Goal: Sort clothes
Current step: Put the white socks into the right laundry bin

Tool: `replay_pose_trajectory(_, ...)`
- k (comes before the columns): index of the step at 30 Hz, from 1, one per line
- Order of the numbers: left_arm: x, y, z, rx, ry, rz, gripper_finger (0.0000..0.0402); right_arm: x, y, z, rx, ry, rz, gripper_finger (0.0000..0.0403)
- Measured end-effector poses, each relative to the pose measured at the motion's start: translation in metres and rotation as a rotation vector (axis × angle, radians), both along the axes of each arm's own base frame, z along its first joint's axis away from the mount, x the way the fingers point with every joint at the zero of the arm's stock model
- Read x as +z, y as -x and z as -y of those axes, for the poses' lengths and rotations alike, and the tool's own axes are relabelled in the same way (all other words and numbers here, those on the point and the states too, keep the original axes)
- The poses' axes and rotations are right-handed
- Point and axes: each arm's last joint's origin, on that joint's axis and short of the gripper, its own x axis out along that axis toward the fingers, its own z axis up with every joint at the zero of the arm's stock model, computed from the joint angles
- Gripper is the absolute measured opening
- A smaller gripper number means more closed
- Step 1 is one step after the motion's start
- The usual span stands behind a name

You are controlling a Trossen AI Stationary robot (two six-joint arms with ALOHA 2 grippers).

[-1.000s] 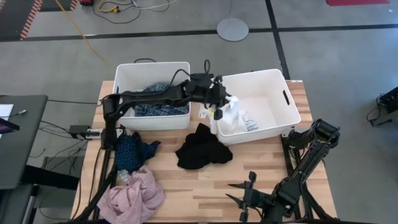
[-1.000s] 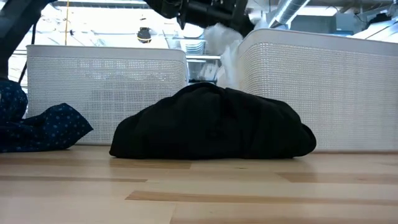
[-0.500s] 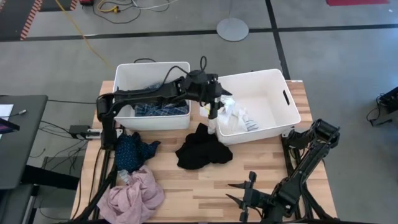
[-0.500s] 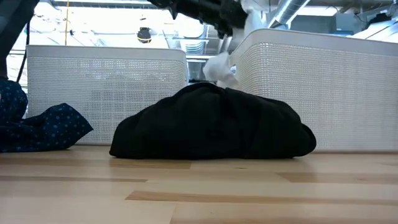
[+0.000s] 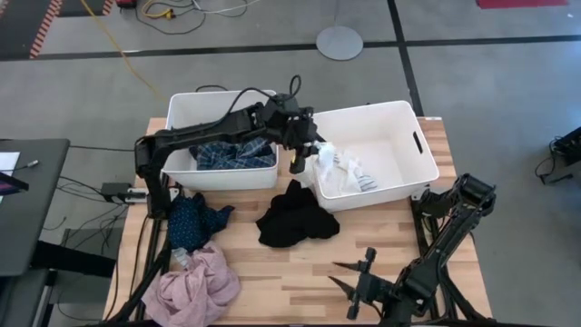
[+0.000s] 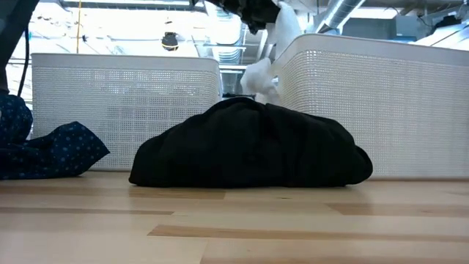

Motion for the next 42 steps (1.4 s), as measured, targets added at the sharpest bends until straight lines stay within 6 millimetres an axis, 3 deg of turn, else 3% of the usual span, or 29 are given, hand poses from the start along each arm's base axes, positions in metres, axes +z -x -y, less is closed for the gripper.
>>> replay_pose_trajectory(2, 0.003, 0.0, 0.001, -0.009, -0.021, 0.015, 0.0028, 0.003, 0.0, 0.003, -0.059, 0.066, 0.044, 0.0184)
replay_pose_trajectory(4, 0.006, 0.0, 0.001, -0.017, -0.023, 0.024, 0.0013, 0.008, -0.001, 0.007, -0.129, 0.136, 0.091, 0.0184)
replay_pose_trajectory(14, 0.004, -0.001, 0.011, -0.145, 0.006, 0.01, 0.0006, 0.048, -0.022, 0.063, -0.33, 0.25, 0.083, 0.0184)
replay_pose_trajectory(23, 0.0, -0.001, 0.024, -0.268, -0.004, -0.014, 0.0006, 0.078, -0.021, 0.117, -0.451, 0.278, 0.048, 0.0196)
replay_pose_trajectory(26, -0.001, -0.001, 0.028, -0.293, -0.017, -0.025, 0.0006, 0.085, -0.02, 0.13, -0.411, 0.221, 0.001, 0.0211)
replay_pose_trajectory(32, -0.002, -0.001, 0.035, -0.333, -0.062, -0.027, 0.0005, 0.09, -0.028, 0.15, -0.355, 0.156, -0.087, 0.0237)
replay_pose_trajectory(42, -0.002, -0.002, 0.042, -0.406, -0.045, -0.017, 0.0005, 0.087, -0.042, 0.175, -0.376, 0.135, -0.155, 0.024)
